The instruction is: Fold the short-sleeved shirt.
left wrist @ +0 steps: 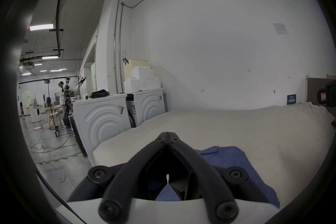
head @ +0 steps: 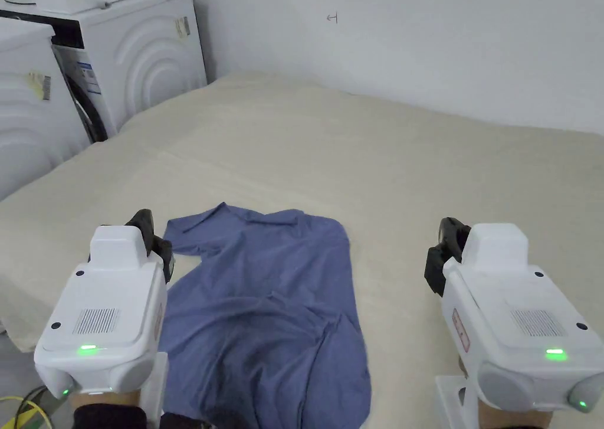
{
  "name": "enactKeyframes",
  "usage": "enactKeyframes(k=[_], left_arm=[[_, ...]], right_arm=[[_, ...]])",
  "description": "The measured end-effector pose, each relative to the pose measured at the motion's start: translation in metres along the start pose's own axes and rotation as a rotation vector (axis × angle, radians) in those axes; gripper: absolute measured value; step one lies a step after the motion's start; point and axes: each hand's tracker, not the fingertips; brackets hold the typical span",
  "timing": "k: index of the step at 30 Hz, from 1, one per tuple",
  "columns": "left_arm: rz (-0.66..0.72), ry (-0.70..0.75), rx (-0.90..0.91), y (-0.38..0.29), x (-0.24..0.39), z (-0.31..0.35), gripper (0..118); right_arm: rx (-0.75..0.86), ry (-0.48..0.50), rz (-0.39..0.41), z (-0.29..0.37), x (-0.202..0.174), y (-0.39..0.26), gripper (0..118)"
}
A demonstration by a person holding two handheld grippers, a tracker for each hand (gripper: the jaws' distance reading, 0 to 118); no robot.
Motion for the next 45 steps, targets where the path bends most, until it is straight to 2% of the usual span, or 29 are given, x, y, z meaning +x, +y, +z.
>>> enactKeyframes(k=[6,12,18,22,23,24,25,26,28,29,31,36,37,38,39,40,42,43,44,45], left_arm=[[0.014,-0.004,-0.029,-0.004,-0.002,-0.005,0],[0.065,-0.133,-0.159,-0.004,0.014,-0.035,0],[0.165,-0.268,-0.422,-0.019,0.041,-0.098,1],[0.181,-0.313,-0.613,-0.04,0.065,-0.14,8],[0.175,-0.32,-0.681,-0.048,0.072,-0.15,16],[0.171,-0.305,-0.736,-0.055,0.079,-0.159,30],[0.169,-0.298,-0.776,-0.064,0.086,-0.165,55],[0.162,-0.303,-0.817,-0.072,0.092,-0.172,71],[0.158,-0.28,-0.865,-0.088,0.101,-0.18,90],[0.147,-0.266,-0.893,-0.094,0.106,-0.185,95],[0.133,-0.229,-0.931,-0.11,0.111,-0.196,99],[0.115,-0.191,-1.054,-0.136,0.121,-0.214,98],[0.099,-0.184,-1.071,-0.138,0.124,-0.215,92],[0.074,-0.182,-1.115,-0.14,0.127,-0.217,82],[0.059,-0.177,-1.127,-0.141,0.13,-0.217,78],[0.056,-0.179,-1.091,-0.137,0.132,-0.213,66],[0.019,-0.216,-1.058,-0.133,0.136,-0.212,37],[-0.001,-0.215,-1.042,-0.132,0.138,-0.212,17],[-0.005,-0.224,-1.035,-0.132,0.139,-0.213,7],[-0.002,-0.228,-1.034,-0.133,0.139,-0.213,6]], right_arm=[[-0.004,0.011,-0.004,-0.002,0.0,0.0,0],[-0.015,-0.021,0.007,-0.001,0.017,-0.002,0],[-0.03,-0.076,0.022,0.005,0.042,-0.005,0],[-0.049,-0.125,0.02,0.004,0.061,-0.009,0],[-0.054,-0.136,0.02,0.004,0.065,-0.01,0],[-0.059,-0.147,0.017,0.003,0.068,-0.012,0],[-0.065,-0.155,0.015,0.002,0.072,-0.014,0],[-0.073,-0.164,0.014,0.002,0.075,-0.016,0],[-0.083,-0.179,0.009,0.0,0.081,-0.019,0],[-0.087,-0.185,0.005,0.001,0.083,-0.02,0],[-0.093,-0.198,0.0,0.001,0.089,-0.023,0],[-0.11,-0.231,-0.024,0.003,0.103,-0.031,0],[-0.112,-0.237,-0.027,0.004,0.105,-0.033,0],[-0.116,-0.244,-0.031,0.005,0.108,-0.035,0],[-0.121,-0.249,-0.035,0.007,0.11,-0.037,0],[-0.126,-0.251,-0.036,0.008,0.112,-0.038,0],[-0.135,-0.256,-0.037,0.011,0.116,-0.041,0],[-0.136,-0.262,-0.039,0.012,0.118,-0.042,0],[-0.136,-0.266,-0.044,0.014,0.12,-0.042,0],[-0.135,-0.268,-0.053,0.016,0.122,-0.043,0]])
